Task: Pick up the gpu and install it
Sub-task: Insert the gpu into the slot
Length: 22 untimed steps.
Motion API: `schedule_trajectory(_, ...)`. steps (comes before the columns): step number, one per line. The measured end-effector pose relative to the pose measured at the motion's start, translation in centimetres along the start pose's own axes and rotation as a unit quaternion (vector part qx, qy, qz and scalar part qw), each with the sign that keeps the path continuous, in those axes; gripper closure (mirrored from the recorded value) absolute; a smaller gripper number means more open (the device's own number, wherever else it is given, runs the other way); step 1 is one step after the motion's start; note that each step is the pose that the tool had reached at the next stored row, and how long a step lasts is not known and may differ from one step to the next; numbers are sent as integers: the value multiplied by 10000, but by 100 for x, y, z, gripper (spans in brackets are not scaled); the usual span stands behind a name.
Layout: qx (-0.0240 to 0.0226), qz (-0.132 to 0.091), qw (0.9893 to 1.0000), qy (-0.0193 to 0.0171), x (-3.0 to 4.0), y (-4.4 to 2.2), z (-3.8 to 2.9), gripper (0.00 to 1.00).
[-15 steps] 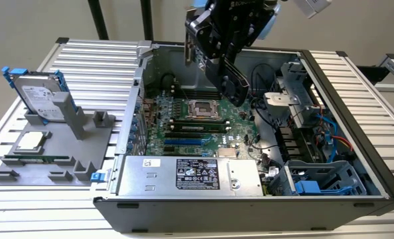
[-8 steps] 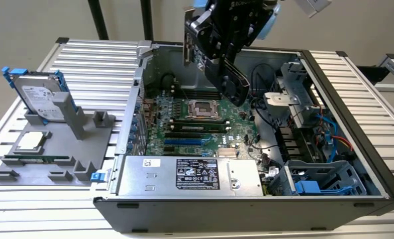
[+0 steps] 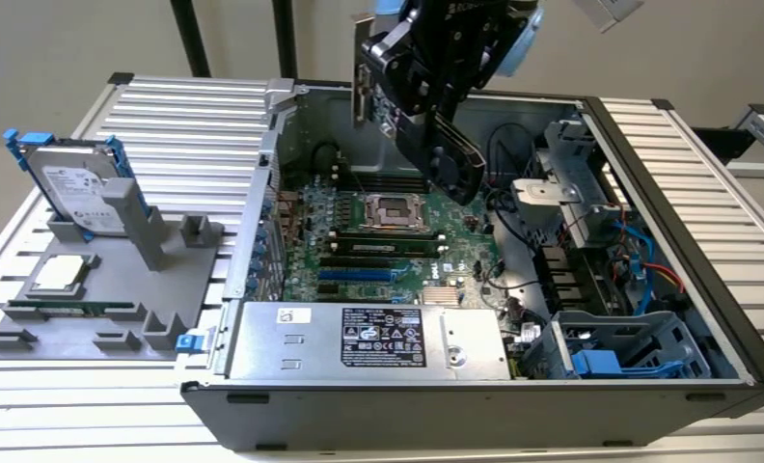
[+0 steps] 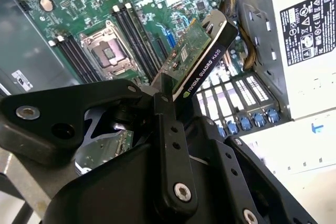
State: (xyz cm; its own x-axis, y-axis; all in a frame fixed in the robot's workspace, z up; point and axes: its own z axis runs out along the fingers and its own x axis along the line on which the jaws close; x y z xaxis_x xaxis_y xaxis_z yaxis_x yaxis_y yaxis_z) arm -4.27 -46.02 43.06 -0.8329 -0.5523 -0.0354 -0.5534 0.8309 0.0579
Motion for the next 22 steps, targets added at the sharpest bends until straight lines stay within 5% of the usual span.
schedule_trajectory(22, -16, -469, 9989, 28, 0, 0, 0, 100)
